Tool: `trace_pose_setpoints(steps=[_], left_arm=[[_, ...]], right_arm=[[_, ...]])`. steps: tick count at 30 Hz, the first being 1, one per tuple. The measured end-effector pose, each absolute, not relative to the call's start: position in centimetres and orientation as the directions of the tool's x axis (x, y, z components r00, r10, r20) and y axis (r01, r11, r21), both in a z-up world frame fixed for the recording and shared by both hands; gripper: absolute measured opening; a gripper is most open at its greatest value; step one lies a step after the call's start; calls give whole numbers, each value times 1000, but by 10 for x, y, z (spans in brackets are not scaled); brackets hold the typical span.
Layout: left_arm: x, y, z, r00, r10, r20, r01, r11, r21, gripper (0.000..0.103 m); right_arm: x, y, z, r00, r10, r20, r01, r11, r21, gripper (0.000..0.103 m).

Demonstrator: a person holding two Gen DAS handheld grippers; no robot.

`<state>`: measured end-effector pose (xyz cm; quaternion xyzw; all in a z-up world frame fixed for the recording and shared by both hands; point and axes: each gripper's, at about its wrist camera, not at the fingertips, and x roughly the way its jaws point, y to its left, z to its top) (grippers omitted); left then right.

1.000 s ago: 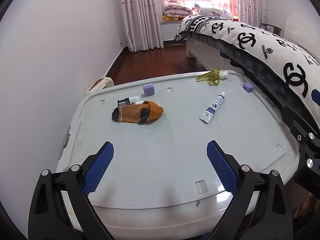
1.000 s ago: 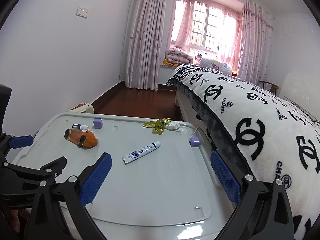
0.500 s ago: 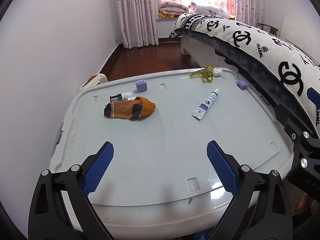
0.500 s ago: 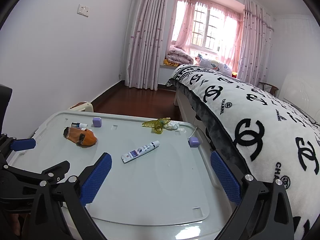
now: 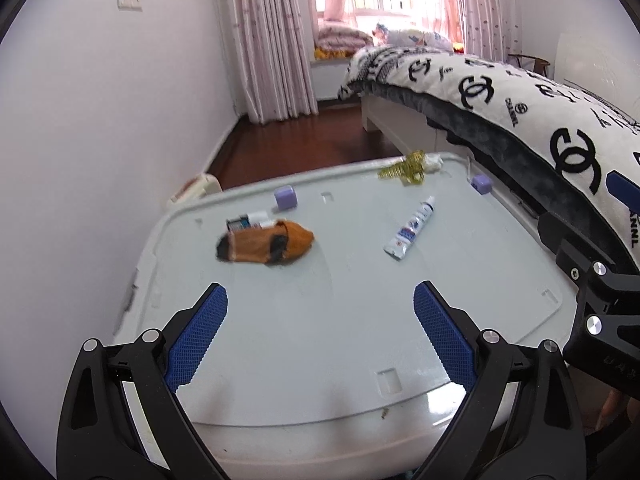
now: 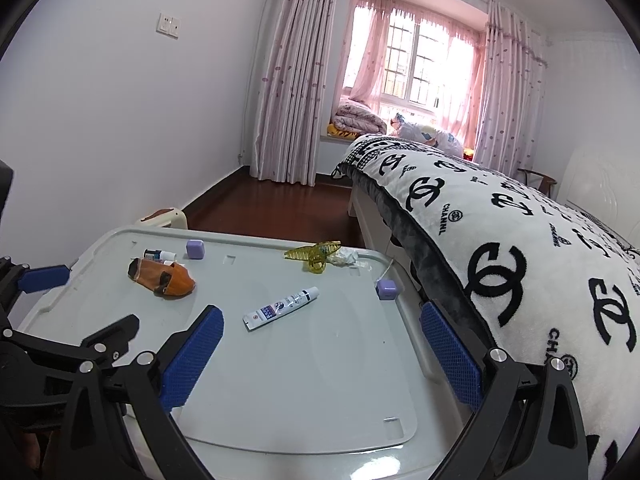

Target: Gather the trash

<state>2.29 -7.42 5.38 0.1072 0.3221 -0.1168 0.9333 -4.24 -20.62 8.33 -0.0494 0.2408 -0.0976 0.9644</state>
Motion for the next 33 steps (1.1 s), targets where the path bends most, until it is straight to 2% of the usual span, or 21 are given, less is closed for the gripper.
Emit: trace_pose_setpoints(steps=[6,16,29,33], left_arm=[[15,-73,63,816,-129,-563,254,956,148,92],[17,-66,63,796,-210,-568,292,955,55,93],[-6,-69,80,888,-194,-418,266,956,122,93],[-8,-68,80,875,-228,-427,294,951,94,95]], right_arm=[[-43,-210,84,865,-209,-456,167,977,-132,98],[-45,-211,85,871,-206,-445,170,978,-120,98],[-49,-215,91,880,-206,-428,176,978,-108,98],[-49,-215,90,878,-212,-430,180,977,-114,98]])
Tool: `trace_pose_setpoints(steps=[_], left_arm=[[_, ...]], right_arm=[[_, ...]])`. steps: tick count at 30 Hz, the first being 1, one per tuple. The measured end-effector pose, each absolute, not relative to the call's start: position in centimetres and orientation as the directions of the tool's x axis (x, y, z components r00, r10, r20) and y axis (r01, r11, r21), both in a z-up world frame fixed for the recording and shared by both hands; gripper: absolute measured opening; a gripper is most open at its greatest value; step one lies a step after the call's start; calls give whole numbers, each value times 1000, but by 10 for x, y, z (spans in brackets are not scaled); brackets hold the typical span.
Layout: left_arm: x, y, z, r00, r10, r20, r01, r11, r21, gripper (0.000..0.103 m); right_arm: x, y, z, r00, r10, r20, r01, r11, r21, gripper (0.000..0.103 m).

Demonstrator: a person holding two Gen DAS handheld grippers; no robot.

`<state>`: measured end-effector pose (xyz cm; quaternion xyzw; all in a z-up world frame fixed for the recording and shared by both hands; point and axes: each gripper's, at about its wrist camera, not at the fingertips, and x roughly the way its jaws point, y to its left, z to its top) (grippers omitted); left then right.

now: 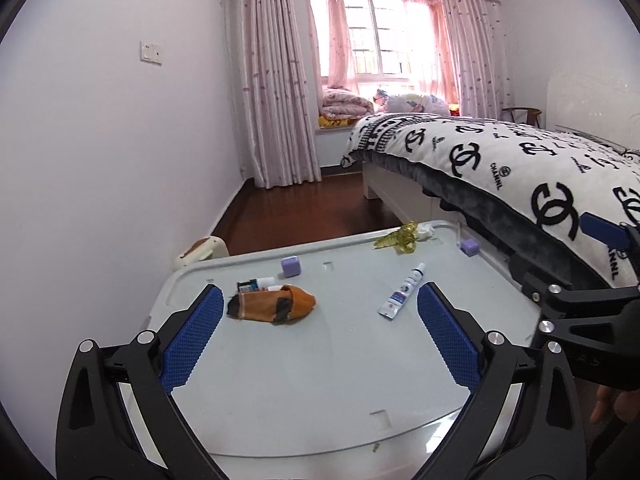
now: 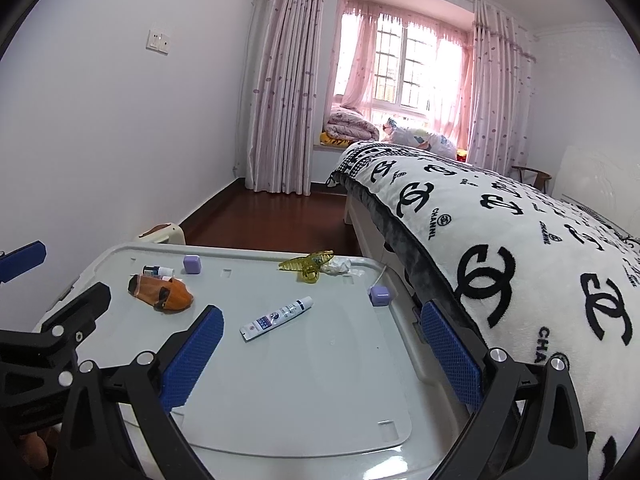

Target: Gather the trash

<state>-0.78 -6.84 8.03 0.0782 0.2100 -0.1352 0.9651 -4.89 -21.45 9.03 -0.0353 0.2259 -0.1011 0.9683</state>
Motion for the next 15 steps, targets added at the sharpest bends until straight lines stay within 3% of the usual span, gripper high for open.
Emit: trace_pose_setpoints(steps=[6,15], left_arm=[[6,-65,68,810,-262,-524,316,949,14,96],[7,-65,60,790,-279,-546,331,944,-3,96]], right_arm=[[-48,-213,89,876,-217,-431,178,976,-130,98],[-48,-212,87,876,-226,-426,180,973,-146,98]])
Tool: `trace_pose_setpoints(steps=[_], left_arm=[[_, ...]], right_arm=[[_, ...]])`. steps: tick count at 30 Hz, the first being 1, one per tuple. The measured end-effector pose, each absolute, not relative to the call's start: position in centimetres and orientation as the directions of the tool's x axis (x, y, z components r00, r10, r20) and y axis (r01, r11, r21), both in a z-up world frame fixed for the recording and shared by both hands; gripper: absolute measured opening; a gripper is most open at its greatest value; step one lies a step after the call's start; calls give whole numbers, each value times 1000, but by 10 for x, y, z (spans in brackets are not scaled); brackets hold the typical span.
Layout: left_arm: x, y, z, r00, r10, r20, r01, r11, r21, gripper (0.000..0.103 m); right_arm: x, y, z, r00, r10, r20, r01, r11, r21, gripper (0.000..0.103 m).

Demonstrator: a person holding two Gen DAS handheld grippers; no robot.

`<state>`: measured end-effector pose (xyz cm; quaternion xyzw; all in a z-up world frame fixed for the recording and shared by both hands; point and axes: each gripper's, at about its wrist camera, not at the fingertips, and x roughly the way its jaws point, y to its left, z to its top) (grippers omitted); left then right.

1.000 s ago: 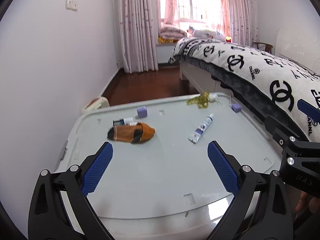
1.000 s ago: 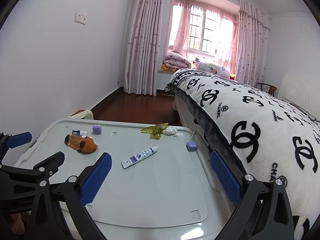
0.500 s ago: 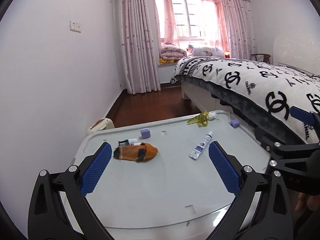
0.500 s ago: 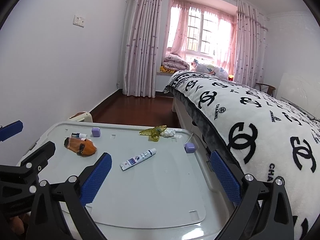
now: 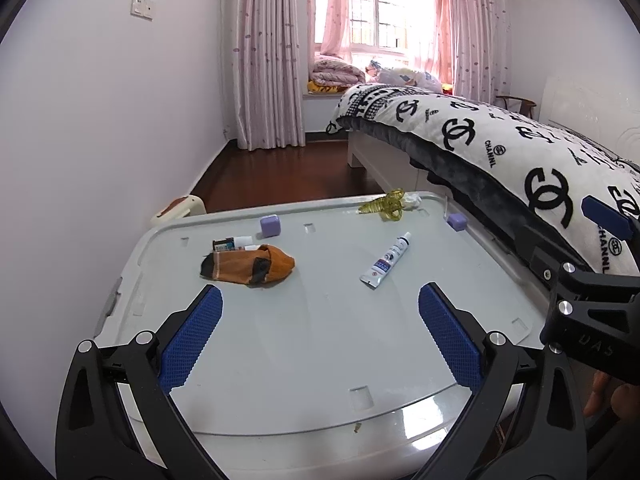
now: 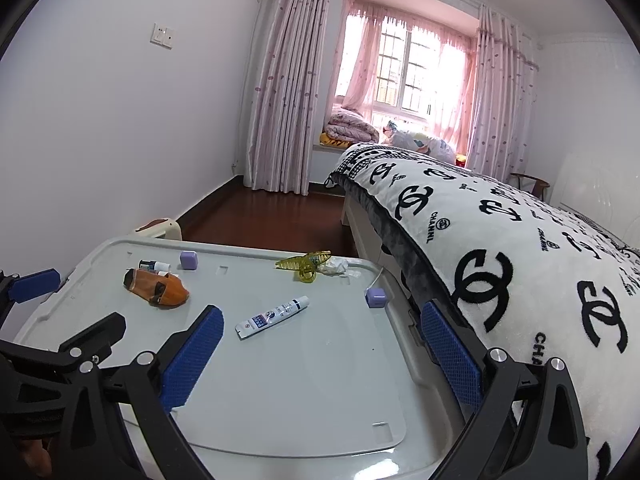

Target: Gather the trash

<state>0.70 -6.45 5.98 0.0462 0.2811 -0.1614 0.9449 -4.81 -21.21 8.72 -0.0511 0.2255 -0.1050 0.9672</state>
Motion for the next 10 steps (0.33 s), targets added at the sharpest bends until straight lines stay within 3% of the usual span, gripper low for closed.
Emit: trace_pose_setpoints(steps=[10], left_arm=[[7,-79,62,785,-255,-564,347,936,60,96]], right_arm=[[-63,-232,108,878,-280,-388,239,959,-153,98]])
